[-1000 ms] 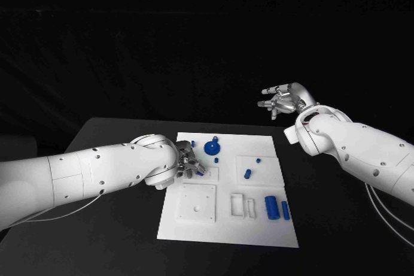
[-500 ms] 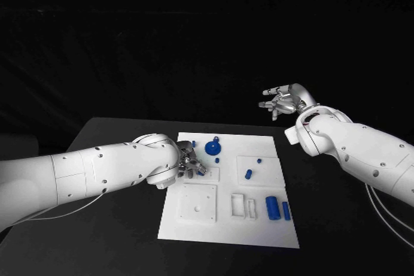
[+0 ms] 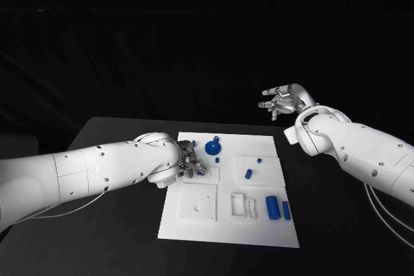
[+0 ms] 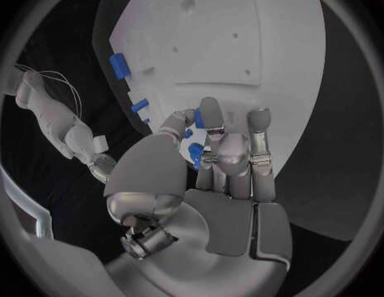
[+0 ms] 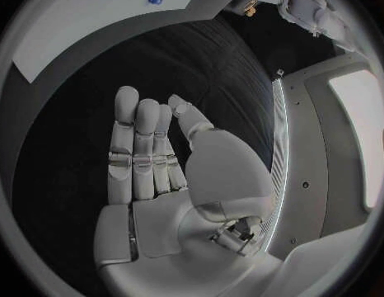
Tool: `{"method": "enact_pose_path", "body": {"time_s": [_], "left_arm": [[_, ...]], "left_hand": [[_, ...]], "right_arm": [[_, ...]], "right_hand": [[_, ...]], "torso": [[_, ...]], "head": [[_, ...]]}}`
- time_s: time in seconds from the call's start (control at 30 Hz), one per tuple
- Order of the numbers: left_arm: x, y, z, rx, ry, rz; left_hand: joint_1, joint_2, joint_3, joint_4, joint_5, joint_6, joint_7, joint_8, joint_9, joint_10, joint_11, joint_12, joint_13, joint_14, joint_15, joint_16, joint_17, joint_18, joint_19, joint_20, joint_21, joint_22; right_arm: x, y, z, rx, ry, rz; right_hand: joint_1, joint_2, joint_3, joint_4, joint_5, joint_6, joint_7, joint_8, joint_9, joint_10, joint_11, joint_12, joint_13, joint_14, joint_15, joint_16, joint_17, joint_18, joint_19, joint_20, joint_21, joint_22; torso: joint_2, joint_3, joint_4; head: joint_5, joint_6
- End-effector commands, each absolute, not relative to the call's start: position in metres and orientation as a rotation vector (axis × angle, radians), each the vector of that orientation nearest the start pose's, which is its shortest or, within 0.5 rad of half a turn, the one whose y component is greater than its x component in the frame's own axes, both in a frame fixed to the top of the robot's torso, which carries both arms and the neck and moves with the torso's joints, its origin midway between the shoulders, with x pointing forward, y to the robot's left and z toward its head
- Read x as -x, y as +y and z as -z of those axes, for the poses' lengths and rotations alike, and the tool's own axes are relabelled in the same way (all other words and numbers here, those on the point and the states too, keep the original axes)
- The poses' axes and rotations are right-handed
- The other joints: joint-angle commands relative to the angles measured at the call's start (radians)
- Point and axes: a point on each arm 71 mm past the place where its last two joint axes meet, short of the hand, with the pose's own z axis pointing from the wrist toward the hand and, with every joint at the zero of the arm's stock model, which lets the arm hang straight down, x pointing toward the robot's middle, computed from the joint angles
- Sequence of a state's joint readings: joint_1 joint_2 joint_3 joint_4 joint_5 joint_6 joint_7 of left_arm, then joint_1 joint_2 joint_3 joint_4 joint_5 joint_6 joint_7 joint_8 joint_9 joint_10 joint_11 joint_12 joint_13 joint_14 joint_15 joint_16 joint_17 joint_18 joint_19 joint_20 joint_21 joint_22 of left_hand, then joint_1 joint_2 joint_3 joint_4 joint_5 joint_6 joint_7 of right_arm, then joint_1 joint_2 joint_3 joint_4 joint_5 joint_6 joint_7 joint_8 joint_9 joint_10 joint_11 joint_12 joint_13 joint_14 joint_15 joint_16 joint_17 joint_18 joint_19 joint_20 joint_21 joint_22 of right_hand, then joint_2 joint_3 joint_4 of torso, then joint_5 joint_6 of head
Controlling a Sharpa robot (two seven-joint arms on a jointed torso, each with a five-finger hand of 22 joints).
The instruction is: Assemble the parts on the task board
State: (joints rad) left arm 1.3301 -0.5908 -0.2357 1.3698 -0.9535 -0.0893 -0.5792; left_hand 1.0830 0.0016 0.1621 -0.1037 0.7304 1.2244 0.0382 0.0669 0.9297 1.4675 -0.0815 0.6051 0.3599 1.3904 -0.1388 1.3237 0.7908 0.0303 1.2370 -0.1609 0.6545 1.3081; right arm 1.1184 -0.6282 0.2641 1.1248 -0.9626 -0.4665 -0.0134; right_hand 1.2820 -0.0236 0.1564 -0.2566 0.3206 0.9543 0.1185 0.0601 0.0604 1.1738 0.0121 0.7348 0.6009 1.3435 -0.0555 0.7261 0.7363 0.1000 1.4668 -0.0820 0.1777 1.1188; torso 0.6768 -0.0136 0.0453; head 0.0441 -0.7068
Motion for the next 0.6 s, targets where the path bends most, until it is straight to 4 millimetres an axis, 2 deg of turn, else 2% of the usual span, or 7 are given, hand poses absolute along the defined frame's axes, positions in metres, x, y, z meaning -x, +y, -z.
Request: {"method": "enact_pose_path", "body": {"time_s": [0.03,0.6], "left_arm": [[-0.4979,0.1451,0.2394,0.25,2.296,0.34],[-0.5012,0.1391,0.2396,0.232,2.284,0.339]], "left_hand": [[0.016,0.018,0.064,-0.069,-0.007,0.133,-0.083,0.001,0.039,0.048,-0.007,0.003,0.0,0.004,-0.002,0.005,0.0,-0.014,0.008,0.001,-0.004,0.013],[0.021,0.025,0.055,-0.058,-0.03,0.135,-0.084,0.002,0.047,0.047,-0.008,0.011,0.0,0.005,-0.001,0.013,0.006,-0.015,0.012,0.002,-0.011,0.016]], "right_arm": [[-0.573,-0.2351,0.1515,-0.594,1.4,-0.826],[-0.5737,-0.2334,0.1531,-0.593,1.408,-0.829]], "right_hand": [[-0.006,0.0,0.007,0.0,-0.006,0.02,0.01,0.001,0.001,-0.015,-0.004,0.005,-0.002,-0.008,-0.001,0.002,-0.002,0.016,0.022,0.007,-0.005,0.002],[-0.007,-0.001,0.01,0.0,-0.004,0.018,0.01,0.001,0.001,-0.016,-0.004,0.005,-0.002,-0.009,-0.001,0.001,-0.002,0.016,0.022,0.007,-0.007,0.003]], "torso": [[0.0,0.0,0.0],[0.0,0.0001,-0.0001]], "head": [[-0.001,0.001],[-0.004,0.003]]}}
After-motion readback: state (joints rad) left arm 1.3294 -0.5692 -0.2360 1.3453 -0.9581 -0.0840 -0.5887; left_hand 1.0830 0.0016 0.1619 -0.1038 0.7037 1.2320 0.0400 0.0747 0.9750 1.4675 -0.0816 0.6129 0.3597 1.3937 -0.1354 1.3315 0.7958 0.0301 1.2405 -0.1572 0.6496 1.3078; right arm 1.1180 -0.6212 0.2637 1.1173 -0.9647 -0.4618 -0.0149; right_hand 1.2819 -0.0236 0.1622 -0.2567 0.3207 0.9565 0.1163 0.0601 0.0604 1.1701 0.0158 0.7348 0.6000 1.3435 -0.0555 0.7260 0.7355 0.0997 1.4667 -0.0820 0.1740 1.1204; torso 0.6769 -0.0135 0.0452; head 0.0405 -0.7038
